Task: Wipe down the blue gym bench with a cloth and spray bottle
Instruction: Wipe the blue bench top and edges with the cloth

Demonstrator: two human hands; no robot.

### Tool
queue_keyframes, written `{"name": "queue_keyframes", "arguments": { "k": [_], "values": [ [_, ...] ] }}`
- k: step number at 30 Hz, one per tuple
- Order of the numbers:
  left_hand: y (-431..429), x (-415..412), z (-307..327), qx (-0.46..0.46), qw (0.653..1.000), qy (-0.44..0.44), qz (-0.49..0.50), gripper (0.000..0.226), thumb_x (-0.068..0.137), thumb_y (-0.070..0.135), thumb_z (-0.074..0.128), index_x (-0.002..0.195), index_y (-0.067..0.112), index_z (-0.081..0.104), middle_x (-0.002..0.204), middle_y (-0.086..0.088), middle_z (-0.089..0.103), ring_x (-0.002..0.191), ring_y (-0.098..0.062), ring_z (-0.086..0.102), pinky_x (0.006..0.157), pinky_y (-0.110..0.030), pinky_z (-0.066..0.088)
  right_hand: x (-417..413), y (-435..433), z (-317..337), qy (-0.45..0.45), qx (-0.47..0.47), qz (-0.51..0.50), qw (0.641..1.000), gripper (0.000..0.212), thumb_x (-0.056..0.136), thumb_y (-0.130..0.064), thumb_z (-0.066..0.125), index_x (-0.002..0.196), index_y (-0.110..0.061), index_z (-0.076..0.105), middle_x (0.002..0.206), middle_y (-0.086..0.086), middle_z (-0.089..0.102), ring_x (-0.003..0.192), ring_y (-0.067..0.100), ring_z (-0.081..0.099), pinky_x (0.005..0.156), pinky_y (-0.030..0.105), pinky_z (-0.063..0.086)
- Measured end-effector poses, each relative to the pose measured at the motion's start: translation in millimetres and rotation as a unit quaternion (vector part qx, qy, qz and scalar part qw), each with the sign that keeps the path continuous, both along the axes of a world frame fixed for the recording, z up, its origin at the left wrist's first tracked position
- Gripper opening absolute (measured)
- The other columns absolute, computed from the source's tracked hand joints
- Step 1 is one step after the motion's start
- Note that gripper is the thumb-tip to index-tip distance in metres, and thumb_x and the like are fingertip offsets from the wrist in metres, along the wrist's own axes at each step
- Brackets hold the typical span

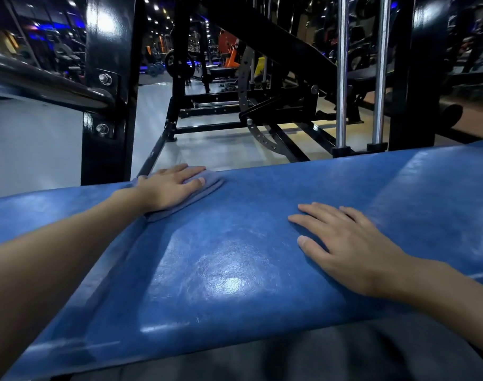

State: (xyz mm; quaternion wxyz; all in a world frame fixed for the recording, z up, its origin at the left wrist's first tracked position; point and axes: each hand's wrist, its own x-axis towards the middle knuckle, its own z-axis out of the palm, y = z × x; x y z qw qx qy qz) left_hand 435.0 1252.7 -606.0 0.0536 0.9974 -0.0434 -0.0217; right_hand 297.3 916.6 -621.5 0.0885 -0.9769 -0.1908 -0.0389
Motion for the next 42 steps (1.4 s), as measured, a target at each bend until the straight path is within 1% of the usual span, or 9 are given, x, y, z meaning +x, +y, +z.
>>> {"name": "queue_keyframes", "arguments": {
  "k": [5, 10, 15, 19, 21, 26, 30, 36, 42],
  "values": [
    [-26, -35, 0, 0.017, 0.999, -0.006, -0.047, 0.075, 0.072, 0.086, 0.002, 0.143, 0.065, 0.010, 0.163, 0.021, 0.009, 0.150, -0.027, 0.017, 0.113, -0.065, 0.015, 0, 1, -1, 0.007, -0.004, -0.004, 1.000, 0.072, 0.079, -0.064, 0.002, 0.144, -0.044, 0.026, 0.157, -0.023, 0.016, 0.145, -0.002, 0.005, 0.119, 0.035, 0.005],
    [-76, -126, 2, 0.054, 0.979, -0.011, -0.194, 0.073, 0.071, 0.081, -0.003, 0.142, 0.067, -0.002, 0.163, 0.021, -0.001, 0.151, -0.020, 0.004, 0.116, -0.057, 0.009, 5, -2, 1, 0.011, 0.039, -0.009, 0.999, 0.044, 0.099, -0.048, 0.036, 0.143, -0.043, 0.038, 0.156, -0.020, 0.024, 0.144, -0.002, 0.013, 0.118, 0.034, 0.009],
    [-90, -169, -1, 0.035, 0.951, -0.028, -0.305, 0.063, 0.079, 0.078, 0.003, 0.141, 0.068, -0.003, 0.164, 0.021, -0.004, 0.151, -0.017, 0.000, 0.116, -0.055, 0.010, 4, 0, 5, 0.001, 0.025, -0.012, 1.000, 0.044, 0.097, -0.046, 0.039, 0.141, -0.041, 0.041, 0.155, -0.017, 0.030, 0.144, 0.001, 0.017, 0.118, 0.037, 0.012],
    [-77, -138, -2, 0.024, 0.956, -0.020, -0.291, 0.060, 0.083, 0.079, 0.011, 0.141, 0.068, 0.002, 0.164, 0.020, -0.001, 0.151, -0.015, 0.004, 0.116, -0.053, 0.013, -4, 12, 10, -0.024, 0.049, -0.010, 0.998, 0.044, 0.099, -0.038, 0.038, 0.142, -0.038, 0.041, 0.154, -0.017, 0.031, 0.143, 0.000, 0.017, 0.118, 0.036, 0.013],
    [-61, -112, -3, 0.025, 0.966, -0.023, -0.256, 0.060, 0.083, 0.081, 0.011, 0.141, 0.068, 0.003, 0.164, 0.021, 0.001, 0.151, -0.013, 0.007, 0.116, -0.055, 0.013, -8, 20, 6, 0.003, 0.041, -0.007, 0.999, 0.046, 0.099, -0.045, 0.032, 0.145, -0.039, 0.036, 0.157, -0.018, 0.025, 0.145, -0.001, 0.013, 0.119, 0.035, 0.011],
    [8, -36, 2, 0.002, 0.995, -0.009, -0.099, 0.078, 0.072, 0.088, 0.007, 0.145, 0.063, 0.013, 0.164, 0.019, 0.008, 0.151, -0.017, 0.014, 0.115, -0.065, 0.013, -10, 25, -2, 0.016, -0.010, -0.007, 1.000, 0.073, 0.081, -0.063, 0.000, 0.147, -0.043, 0.023, 0.159, -0.023, 0.012, 0.146, -0.002, 0.001, 0.120, 0.035, 0.004],
    [36, -12, 3, 0.006, 1.000, -0.002, 0.004, 0.080, 0.070, 0.088, 0.007, 0.145, 0.063, 0.014, 0.163, 0.016, 0.014, 0.149, -0.026, 0.019, 0.114, -0.063, 0.015, -11, 26, -4, 0.010, -0.016, -0.009, 1.000, 0.074, 0.079, -0.061, -0.004, 0.147, -0.045, 0.021, 0.159, -0.023, 0.011, 0.145, -0.003, 0.001, 0.119, 0.036, 0.003],
    [2, -66, 2, 0.027, 0.998, -0.006, -0.053, 0.079, 0.070, 0.086, 0.001, 0.145, 0.063, 0.009, 0.163, 0.021, 0.006, 0.152, -0.022, 0.008, 0.114, -0.067, 0.011, -14, 29, 2, 0.025, -0.005, -0.008, 1.000, 0.049, 0.099, -0.048, 0.015, 0.148, -0.043, 0.021, 0.159, -0.022, 0.011, 0.145, -0.002, 0.002, 0.119, 0.037, 0.001],
    [-58, -180, -4, 0.053, 0.963, -0.033, -0.263, 0.060, 0.083, 0.077, 0.007, 0.141, 0.068, -0.003, 0.164, 0.021, -0.001, 0.152, -0.021, 0.003, 0.115, -0.056, 0.011, -5, 25, 0, 0.037, 0.045, -0.015, 0.998, 0.044, 0.101, -0.043, 0.026, 0.144, -0.044, 0.034, 0.158, -0.020, 0.021, 0.145, -0.001, 0.010, 0.119, 0.036, 0.004]
  ]
}}
